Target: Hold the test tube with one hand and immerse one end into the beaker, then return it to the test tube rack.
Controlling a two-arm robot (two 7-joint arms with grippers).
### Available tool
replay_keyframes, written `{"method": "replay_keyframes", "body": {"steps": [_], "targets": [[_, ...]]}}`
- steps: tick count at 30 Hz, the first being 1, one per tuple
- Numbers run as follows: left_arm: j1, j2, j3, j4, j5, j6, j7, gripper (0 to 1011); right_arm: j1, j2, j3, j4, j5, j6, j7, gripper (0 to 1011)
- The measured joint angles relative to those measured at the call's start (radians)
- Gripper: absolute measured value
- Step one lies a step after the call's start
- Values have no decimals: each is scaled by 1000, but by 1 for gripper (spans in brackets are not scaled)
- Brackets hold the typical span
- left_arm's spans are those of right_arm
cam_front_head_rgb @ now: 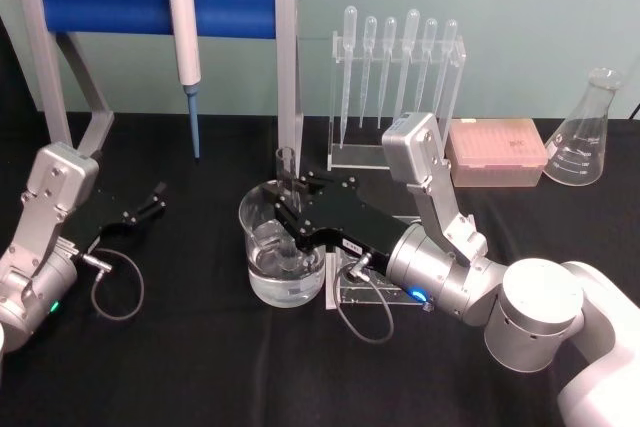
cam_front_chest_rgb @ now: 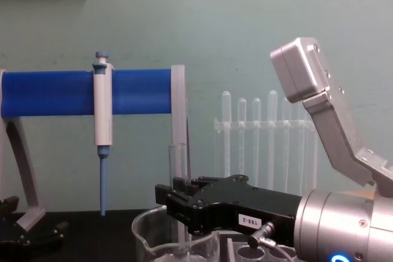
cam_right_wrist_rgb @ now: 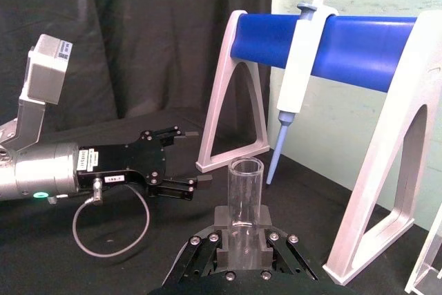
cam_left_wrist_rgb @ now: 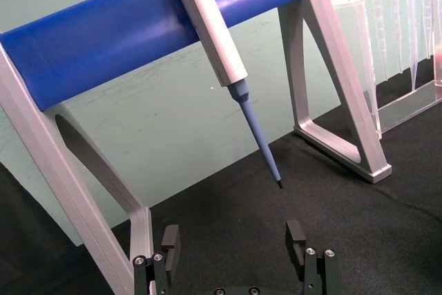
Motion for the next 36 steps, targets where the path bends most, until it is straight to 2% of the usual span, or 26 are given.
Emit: {"method": "replay_keyframes", "body": {"steps": [36], "targets": [[0, 0, 0, 0, 0, 0, 0, 1000, 0, 0, 0, 0, 0, 0, 0, 225]]}}
